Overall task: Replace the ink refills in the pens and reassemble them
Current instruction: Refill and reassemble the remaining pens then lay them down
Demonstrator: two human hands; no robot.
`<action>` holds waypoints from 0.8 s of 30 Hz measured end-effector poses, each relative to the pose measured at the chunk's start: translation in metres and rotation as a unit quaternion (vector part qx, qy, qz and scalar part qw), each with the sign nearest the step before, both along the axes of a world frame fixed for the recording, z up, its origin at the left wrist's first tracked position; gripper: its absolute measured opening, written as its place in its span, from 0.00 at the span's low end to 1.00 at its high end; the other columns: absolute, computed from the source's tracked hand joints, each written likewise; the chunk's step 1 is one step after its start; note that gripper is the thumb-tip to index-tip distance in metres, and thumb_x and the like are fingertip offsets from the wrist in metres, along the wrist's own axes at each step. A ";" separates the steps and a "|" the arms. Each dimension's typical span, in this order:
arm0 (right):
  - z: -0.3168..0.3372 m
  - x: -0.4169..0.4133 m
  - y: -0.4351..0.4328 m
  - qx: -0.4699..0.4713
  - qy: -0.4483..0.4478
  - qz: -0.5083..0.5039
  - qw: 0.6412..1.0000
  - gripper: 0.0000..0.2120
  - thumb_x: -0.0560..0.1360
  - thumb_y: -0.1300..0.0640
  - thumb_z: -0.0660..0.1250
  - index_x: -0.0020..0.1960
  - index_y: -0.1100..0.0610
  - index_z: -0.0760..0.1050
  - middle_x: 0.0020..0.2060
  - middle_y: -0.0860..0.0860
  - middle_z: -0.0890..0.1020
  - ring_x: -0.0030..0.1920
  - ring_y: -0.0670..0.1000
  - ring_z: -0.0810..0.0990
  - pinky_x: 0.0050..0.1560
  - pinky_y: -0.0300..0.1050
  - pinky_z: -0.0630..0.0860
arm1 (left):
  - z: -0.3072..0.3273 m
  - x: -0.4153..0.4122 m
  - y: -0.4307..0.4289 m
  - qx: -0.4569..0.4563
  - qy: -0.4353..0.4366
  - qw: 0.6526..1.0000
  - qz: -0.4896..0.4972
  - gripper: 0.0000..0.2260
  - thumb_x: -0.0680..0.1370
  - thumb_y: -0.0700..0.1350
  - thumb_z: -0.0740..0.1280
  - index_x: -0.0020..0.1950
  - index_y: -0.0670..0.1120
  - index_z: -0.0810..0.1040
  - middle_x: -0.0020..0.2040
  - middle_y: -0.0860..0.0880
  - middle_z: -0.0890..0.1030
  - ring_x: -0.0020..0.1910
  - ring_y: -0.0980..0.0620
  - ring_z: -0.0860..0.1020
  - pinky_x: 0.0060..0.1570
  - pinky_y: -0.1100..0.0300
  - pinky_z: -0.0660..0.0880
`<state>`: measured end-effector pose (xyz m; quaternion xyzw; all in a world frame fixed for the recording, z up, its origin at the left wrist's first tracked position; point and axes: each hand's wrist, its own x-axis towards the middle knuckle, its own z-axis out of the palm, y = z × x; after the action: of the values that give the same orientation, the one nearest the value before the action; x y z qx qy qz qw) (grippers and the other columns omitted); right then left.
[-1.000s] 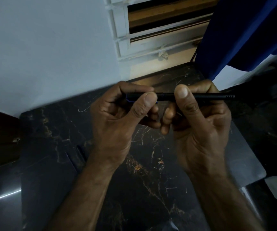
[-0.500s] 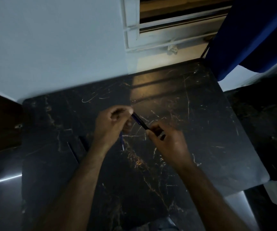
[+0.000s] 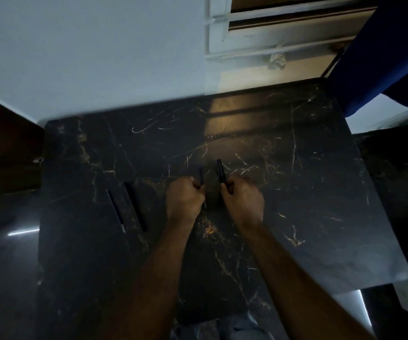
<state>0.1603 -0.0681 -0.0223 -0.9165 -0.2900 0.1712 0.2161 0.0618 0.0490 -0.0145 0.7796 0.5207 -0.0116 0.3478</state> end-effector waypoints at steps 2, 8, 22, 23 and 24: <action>-0.003 0.002 0.000 -0.014 0.004 0.010 1.000 0.10 0.81 0.48 0.68 0.59 0.52 0.77 0.53 0.53 0.81 0.51 0.53 0.81 0.48 0.54 0.81 | -0.001 0.007 -0.006 -0.015 -0.012 1.000 0.001 0.03 0.80 0.48 0.76 0.48 0.50 0.87 0.41 0.52 0.87 0.40 0.55 0.85 0.44 0.56 0.83; -0.006 0.002 -0.003 -0.015 0.010 0.018 1.000 0.14 0.81 0.47 0.68 0.64 0.51 0.75 0.57 0.54 0.82 0.57 0.56 0.80 0.52 0.55 0.81 | -0.007 0.009 -0.011 -0.040 -0.047 0.998 0.017 0.06 0.81 0.47 0.76 0.44 0.53 0.83 0.38 0.54 0.86 0.35 0.58 0.85 0.41 0.55 0.86; 0.008 -0.001 -0.028 0.026 0.028 -0.025 0.999 0.10 0.81 0.47 0.68 0.58 0.51 0.77 0.51 0.49 0.81 0.50 0.48 0.81 0.49 0.50 0.82 | 0.003 -0.016 -0.024 -0.050 -0.106 0.992 0.054 0.09 0.83 0.51 0.74 0.43 0.59 0.79 0.39 0.57 0.84 0.37 0.60 0.85 0.42 0.53 0.88; 0.011 -0.003 -0.028 0.031 0.029 -0.025 0.999 0.09 0.81 0.48 0.68 0.58 0.51 0.77 0.50 0.49 0.81 0.50 0.49 0.81 0.49 0.50 0.82 | 0.006 -0.024 -0.025 -0.051 -0.120 0.989 0.066 0.08 0.83 0.52 0.73 0.44 0.59 0.79 0.39 0.57 0.85 0.36 0.61 0.85 0.41 0.54 0.87; 0.013 -0.006 -0.026 0.039 0.030 -0.023 0.999 0.09 0.81 0.49 0.68 0.58 0.52 0.77 0.50 0.49 0.81 0.49 0.49 0.81 0.50 0.51 0.82 | 0.010 -0.033 -0.025 -0.053 -0.135 0.986 0.079 0.07 0.83 0.52 0.73 0.45 0.59 0.80 0.39 0.57 0.85 0.36 0.61 0.86 0.39 0.56 0.87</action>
<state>0.1547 -0.0942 -0.0088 -0.9083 -0.2684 0.1817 0.2644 0.0290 0.0235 -0.0040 0.7109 0.5278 0.0934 0.4553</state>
